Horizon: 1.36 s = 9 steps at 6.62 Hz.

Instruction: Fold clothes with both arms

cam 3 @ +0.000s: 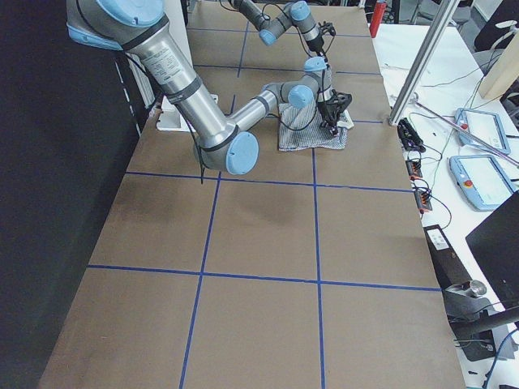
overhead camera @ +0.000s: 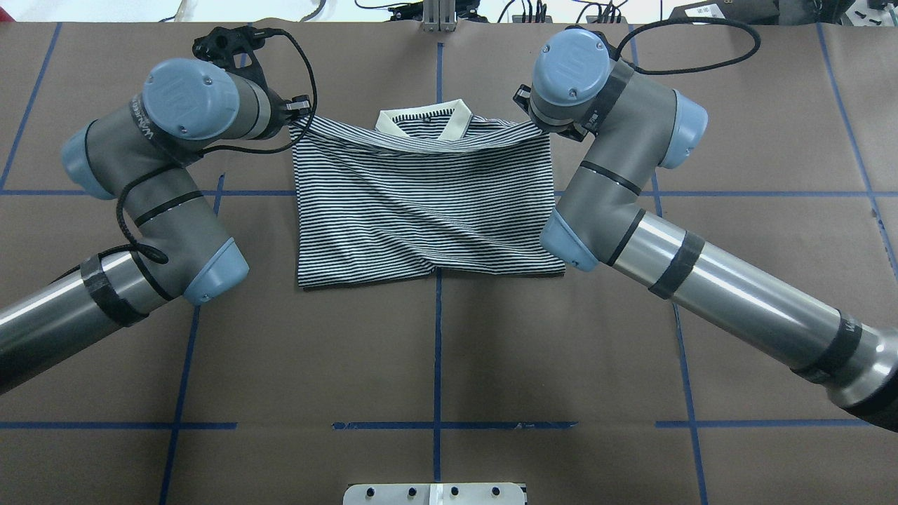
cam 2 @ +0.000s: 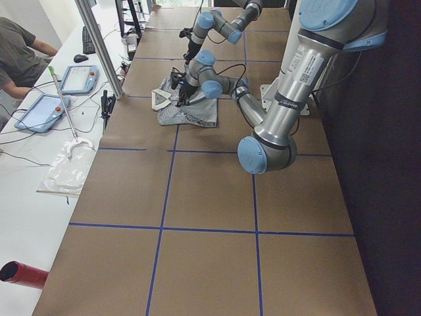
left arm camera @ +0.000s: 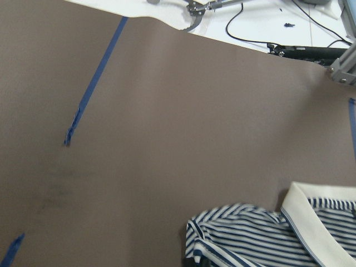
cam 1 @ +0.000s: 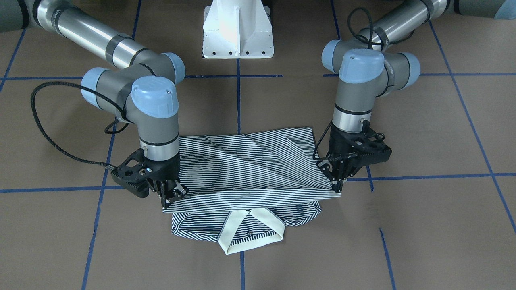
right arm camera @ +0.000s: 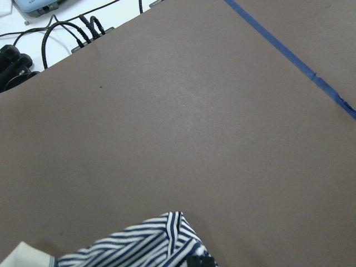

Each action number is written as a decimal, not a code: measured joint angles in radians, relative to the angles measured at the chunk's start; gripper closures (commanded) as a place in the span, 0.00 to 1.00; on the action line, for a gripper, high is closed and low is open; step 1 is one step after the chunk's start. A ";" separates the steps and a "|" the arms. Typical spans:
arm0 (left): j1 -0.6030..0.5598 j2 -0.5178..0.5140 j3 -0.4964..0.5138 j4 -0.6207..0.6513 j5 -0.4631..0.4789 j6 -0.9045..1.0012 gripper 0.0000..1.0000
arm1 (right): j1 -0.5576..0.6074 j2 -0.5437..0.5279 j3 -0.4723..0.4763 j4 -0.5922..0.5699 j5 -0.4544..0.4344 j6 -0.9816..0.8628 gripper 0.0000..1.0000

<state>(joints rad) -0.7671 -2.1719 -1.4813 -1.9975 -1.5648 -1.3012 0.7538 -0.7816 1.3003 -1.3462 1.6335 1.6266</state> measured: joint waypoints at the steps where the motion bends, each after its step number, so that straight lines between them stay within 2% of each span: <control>1: -0.004 -0.020 0.089 -0.061 0.016 0.012 1.00 | 0.009 0.034 -0.086 0.059 0.009 -0.010 1.00; 2: -0.005 -0.035 0.143 -0.096 0.022 0.026 1.00 | 0.012 0.060 -0.148 0.096 0.012 -0.014 1.00; 3: -0.003 -0.041 0.167 -0.110 0.023 0.034 0.72 | 0.013 0.072 -0.183 0.111 0.012 -0.015 0.68; 4: -0.001 -0.043 0.176 -0.115 0.023 0.037 0.62 | 0.013 0.079 -0.202 0.121 0.011 -0.017 0.43; 5: 0.000 -0.042 0.176 -0.121 0.023 0.041 0.60 | 0.012 0.082 -0.212 0.136 0.011 -0.017 0.36; 6: 0.000 -0.035 0.175 -0.150 0.022 0.051 0.60 | 0.012 0.084 -0.209 0.148 0.011 -0.015 0.35; 7: -0.002 -0.011 0.170 -0.224 0.019 0.060 0.57 | 0.013 0.063 -0.163 0.150 0.023 -0.012 0.27; 8: -0.002 0.019 0.159 -0.295 0.015 0.063 0.56 | 0.006 -0.011 -0.047 0.149 0.055 -0.007 0.18; 9: 0.001 0.040 0.147 -0.331 0.013 0.064 0.53 | -0.021 -0.132 0.110 0.151 0.088 0.011 0.17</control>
<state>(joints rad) -0.7660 -2.1316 -1.3340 -2.3282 -1.5515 -1.2376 0.7324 -0.9135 1.4107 -1.1952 1.7216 1.6373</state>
